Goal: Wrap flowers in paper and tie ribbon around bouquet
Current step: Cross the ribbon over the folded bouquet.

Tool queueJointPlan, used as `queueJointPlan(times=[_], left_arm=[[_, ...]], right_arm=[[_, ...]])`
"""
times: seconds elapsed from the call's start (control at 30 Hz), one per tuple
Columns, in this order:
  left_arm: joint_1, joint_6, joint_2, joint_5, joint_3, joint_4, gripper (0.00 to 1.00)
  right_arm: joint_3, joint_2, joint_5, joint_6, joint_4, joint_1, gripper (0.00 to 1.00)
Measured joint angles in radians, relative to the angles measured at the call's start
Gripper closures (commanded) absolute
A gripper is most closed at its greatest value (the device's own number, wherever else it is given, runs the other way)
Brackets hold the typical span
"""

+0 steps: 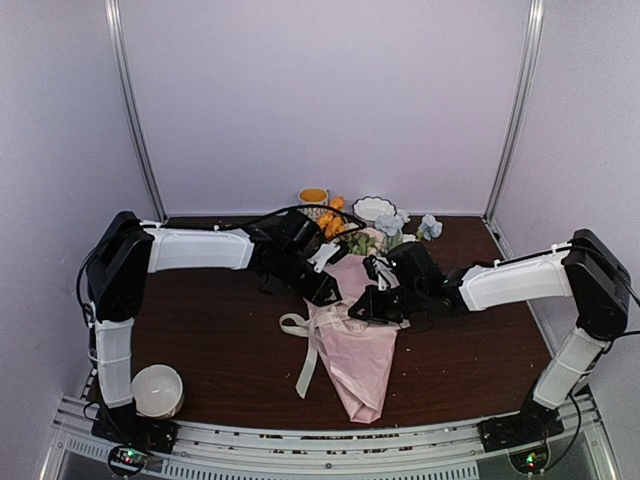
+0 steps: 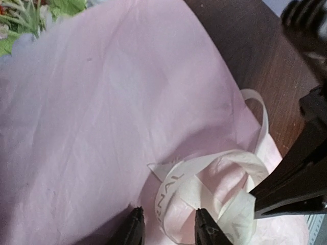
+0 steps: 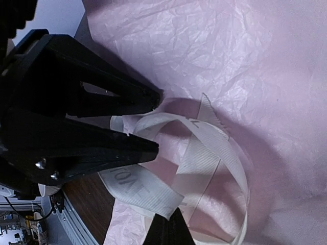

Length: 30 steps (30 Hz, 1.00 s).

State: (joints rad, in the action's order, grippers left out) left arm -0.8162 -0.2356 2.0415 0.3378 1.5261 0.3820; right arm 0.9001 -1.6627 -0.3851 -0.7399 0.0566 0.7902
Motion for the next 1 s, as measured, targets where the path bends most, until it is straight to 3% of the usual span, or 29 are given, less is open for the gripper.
queueJointPlan(times=[0.13, 0.3, 0.53, 0.67, 0.87, 1.0], left_arm=[[-0.011, 0.032, 0.024, -0.037, 0.011, 0.052, 0.66], [-0.023, 0.051, 0.051, -0.076, 0.036, 0.09, 1.0], [-0.028, 0.039, 0.016, -0.167, -0.03, 0.051, 1.0], [-0.021, -0.005, -0.117, -0.246, -0.214, -0.031, 1.0], [-0.016, -0.106, -0.438, -0.333, -0.541, -0.249, 1.0], [-0.016, -0.187, -0.494, -0.368, -0.642, -0.352, 1.0]], right_arm=[[0.0, 0.0, 0.0, 0.0, 0.0, 0.0, 1.0], [0.0, -0.003, 0.0, 0.003, -0.001, 0.0, 1.0], [-0.009, 0.0, 0.025, 0.008, -0.024, -0.021, 1.0], [-0.033, 0.003, 0.029, 0.008, -0.038, -0.081, 1.0], [-0.041, -0.024, 0.027, 0.011, -0.047, -0.158, 1.0], [-0.037, -0.065, 0.026, 0.02, -0.055, -0.167, 1.0]])
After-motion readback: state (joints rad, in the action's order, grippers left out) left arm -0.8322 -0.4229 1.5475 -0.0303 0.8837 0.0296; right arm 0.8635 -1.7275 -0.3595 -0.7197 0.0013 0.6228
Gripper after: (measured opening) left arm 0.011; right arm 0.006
